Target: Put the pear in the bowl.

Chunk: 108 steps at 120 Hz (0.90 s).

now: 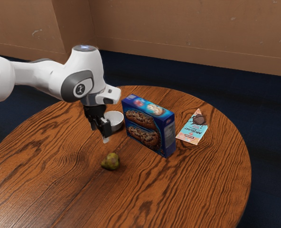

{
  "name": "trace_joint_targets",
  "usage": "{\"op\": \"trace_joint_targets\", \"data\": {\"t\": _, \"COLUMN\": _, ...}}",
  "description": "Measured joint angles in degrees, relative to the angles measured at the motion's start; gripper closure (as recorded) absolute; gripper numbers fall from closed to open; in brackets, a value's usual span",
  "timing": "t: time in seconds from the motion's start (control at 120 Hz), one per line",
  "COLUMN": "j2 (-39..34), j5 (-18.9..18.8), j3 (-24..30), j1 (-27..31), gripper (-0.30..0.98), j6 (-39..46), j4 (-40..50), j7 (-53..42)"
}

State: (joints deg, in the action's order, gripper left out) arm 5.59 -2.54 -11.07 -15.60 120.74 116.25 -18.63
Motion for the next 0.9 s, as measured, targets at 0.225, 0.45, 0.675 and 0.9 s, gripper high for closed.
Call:
{"op": "trace_joint_targets", "data": {"t": 0.225, "j2": 3.4, "j5": -0.1, "j3": 0.0, "j1": 2.3, "gripper": 0.04, "j6": 6.6, "j4": 2.7, "j7": -11.3}}
{"op": "trace_joint_targets", "data": {"t": 0.45, "j2": 7.6, "j5": 1.8, "j3": 0.4, "j1": 0.2, "gripper": 0.04, "j6": 12.2, "j4": 3.4, "j7": -19.2}}
{"op": "trace_joint_targets", "data": {"t": 0.675, "j2": 10.9, "j5": 4.9, "j3": 0.8, "j1": 0.0, "gripper": 0.04, "j6": 16.6, "j4": 3.5, "j7": -24.3}}
{"op": "trace_joint_targets", "data": {"t": 0.9, "j2": 12.4, "j5": 6.3, "j3": 0.8, "j1": 0.9, "gripper": 0.04, "j6": 18.1, "j4": 3.5, "j7": -27.8}}
